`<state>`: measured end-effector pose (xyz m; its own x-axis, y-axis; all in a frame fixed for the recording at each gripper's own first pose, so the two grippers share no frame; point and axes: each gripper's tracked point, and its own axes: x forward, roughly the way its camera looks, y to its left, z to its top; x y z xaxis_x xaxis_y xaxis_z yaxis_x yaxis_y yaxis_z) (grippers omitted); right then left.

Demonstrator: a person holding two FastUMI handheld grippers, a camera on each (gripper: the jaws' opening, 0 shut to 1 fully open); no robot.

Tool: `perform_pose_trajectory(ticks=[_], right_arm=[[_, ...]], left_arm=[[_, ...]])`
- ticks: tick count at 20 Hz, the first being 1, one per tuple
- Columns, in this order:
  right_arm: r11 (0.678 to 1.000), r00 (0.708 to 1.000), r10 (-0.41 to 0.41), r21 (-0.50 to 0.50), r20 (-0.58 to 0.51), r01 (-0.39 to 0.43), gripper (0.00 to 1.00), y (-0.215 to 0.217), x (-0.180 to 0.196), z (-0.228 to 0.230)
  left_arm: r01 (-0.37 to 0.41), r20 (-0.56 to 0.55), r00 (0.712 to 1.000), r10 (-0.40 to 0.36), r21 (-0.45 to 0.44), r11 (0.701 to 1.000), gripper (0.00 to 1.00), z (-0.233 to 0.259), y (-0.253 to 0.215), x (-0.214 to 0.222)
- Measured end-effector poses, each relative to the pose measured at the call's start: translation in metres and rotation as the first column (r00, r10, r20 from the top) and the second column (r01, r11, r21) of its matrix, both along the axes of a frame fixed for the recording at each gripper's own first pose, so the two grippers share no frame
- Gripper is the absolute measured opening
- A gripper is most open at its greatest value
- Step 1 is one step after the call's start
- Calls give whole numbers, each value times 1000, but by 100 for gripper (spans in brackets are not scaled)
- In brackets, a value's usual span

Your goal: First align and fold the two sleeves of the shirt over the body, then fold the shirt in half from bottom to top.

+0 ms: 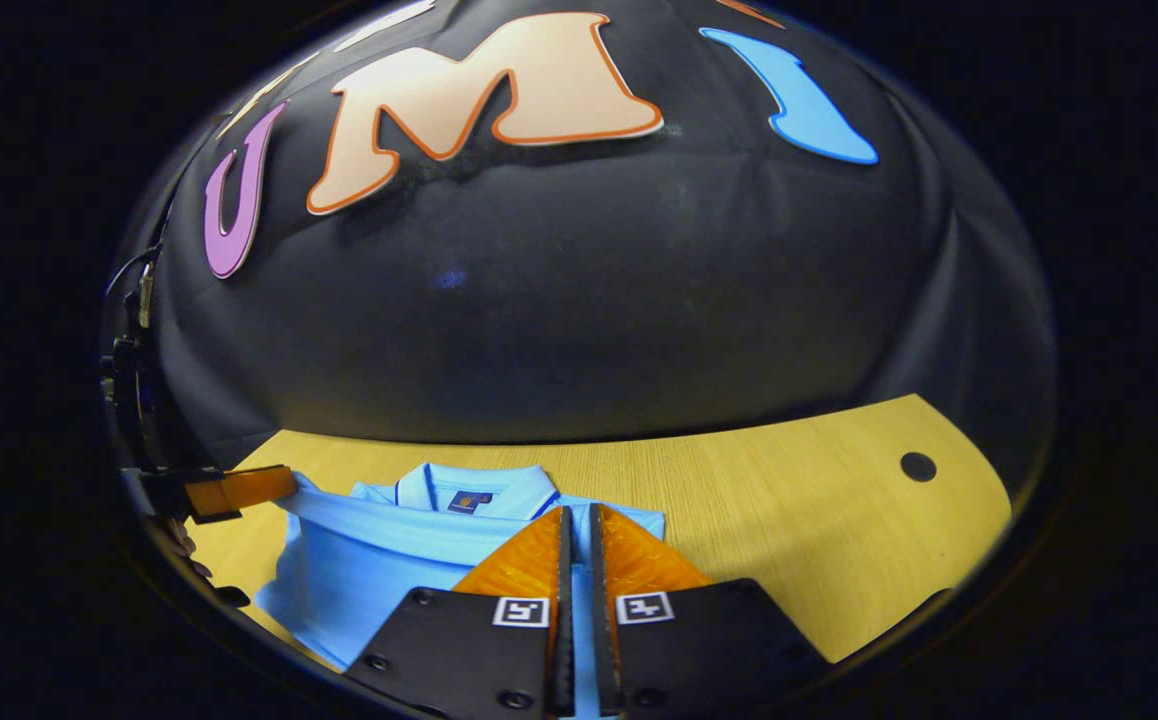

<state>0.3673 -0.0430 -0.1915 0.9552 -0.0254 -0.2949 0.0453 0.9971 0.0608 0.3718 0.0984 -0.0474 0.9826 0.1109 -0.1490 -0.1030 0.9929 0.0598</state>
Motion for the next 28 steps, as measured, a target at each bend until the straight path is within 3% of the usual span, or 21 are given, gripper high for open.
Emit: perform_pose_trajectory(ticks=[1,2,3,5,6,9,10,11,13,14,15,18,21,22,23,28], right_arm=[[1000,1000,7,18,-17,-7,12,-1,-3,-4],[1000,1000,15,24,-28,-14,31,-1,-7,-6],[1000,999,10,17,-32,-10,54,-4,-13,-2],[999,1000,7,33,14,-8,99,-1,-27,16],[999,999,3,37,37,-5,98,1,-39,27],[999,999,-2,40,50,0,98,6,-89,50],[999,999,-1,51,54,-1,94,9,-105,57],[997,998,-10,71,59,6,98,11,-123,65],[994,997,-20,107,77,11,94,15,-164,84],[994,996,-22,113,85,12,98,16,-185,91],[993,996,-21,114,89,11,94,17,-202,97],[996,998,-8,89,70,2,98,18,-250,107],[996,997,-14,87,74,8,98,19,-282,116],[996,997,-22,88,69,16,93,18,-293,116],[995,997,-23,98,68,16,98,20,-301,117],[992,994,-59,121,95,47,98,19,-321,127]], left_arm=[[-8,-17,1000,8,9,1000,2,-4,2,1],[-21,-29,999,22,11,1000,22,-6,4,-3],[-45,-30,998,46,15,999,30,-5,7,-10],[-68,-5,998,68,16,998,75,6,6,-27],[-67,2,998,67,16,998,98,7,4,-39],[-36,15,999,36,15,999,96,21,-12,-85],[-23,17,1000,23,12,1000,96,23,-18,-103],[-15,20,1000,15,6,1000,96,27,-22,-121],[1,26,1000,-1,1,1000,96,31,-28,-159],[2,26,1000,-2,9,1000,96,33,-29,-178],[8,17,1000,-8,17,1000,96,34,-31,-194],[49,-47,998,-50,-21,999,96,20,-48,-243],[78,-58,995,-81,-60,995,96,16,-60,-277],[77,-53,995,-80,-50,996,96,17,-60,-286],[75,-52,996,-77,-36,997,96,17,-59,-293],[108,-87,990,-108,-8,994,96,4,-62,-315]])
